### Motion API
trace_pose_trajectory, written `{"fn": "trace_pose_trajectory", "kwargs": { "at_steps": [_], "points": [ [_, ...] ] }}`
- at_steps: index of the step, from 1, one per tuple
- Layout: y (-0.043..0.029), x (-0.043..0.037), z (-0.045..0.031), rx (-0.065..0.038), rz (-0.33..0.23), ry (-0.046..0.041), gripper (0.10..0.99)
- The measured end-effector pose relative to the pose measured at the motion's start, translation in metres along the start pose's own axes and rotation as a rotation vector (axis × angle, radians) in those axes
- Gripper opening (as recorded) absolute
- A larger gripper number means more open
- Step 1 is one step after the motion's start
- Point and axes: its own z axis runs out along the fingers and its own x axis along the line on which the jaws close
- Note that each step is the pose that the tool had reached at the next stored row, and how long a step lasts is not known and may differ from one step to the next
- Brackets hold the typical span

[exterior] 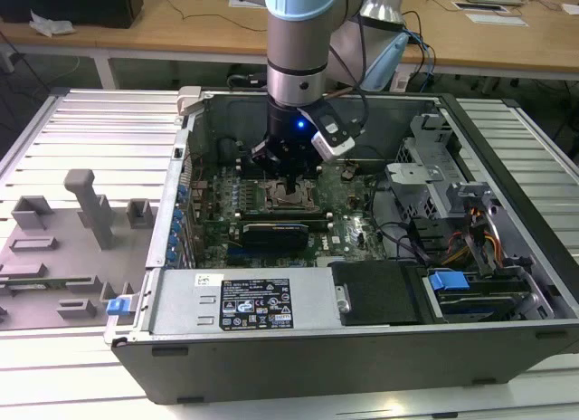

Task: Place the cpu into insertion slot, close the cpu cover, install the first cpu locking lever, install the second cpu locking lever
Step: 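Close the cpu cover, then install the first cpu locking lever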

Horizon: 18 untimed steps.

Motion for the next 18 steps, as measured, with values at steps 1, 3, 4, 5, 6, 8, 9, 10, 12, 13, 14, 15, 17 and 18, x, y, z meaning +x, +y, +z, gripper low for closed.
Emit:
{"fn": "trace_pose_trajectory", "kwargs": {
  "at_steps": [1,3,4,5,6,8,9,10,12,13,14,15,17,18],
  "points": [
    [0.0,-0.0001,-0.0039,0.0,0.001,0.0001,0.106],
    [0.0,-0.0002,-0.0072,0.0,0.005,0.0001,0.106],
    [0.0,-0.0003,-0.0089,0.0,0.01,0.0,0.106],
    [0.0,-0.0004,-0.0108,0.0,0.017,-0.0001,0.106],
    [0.0,-0.0004,-0.0122,0.001,0.023,-0.0004,0.106],
    [0.0,-0.0004,-0.0132,0.001,0.03,-0.0008,0.106],
    [0.0,-0.0004,-0.0133,0.001,0.03,-0.0007,0.106],
    [0.0,-0.0005,-0.0133,0.001,0.03,-0.0007,0.106],
    [0.0,-0.0004,-0.0134,0.001,0.031,-0.0006,0.106],
    [0.0,-0.0004,-0.0134,0.001,0.03,-0.0006,0.106],
    [0.0,-0.0004,-0.0134,0.001,0.031,-0.0006,0.106],
    [0.0,-0.0004,-0.0133,0.001,0.03,-0.0006,0.106],
    [0.0,-0.0004,-0.0133,0.001,0.031,-0.0007,0.106],
    [0.0,-0.0004,-0.0134,0.001,0.031,-0.0006,0.106]
  ]
}}
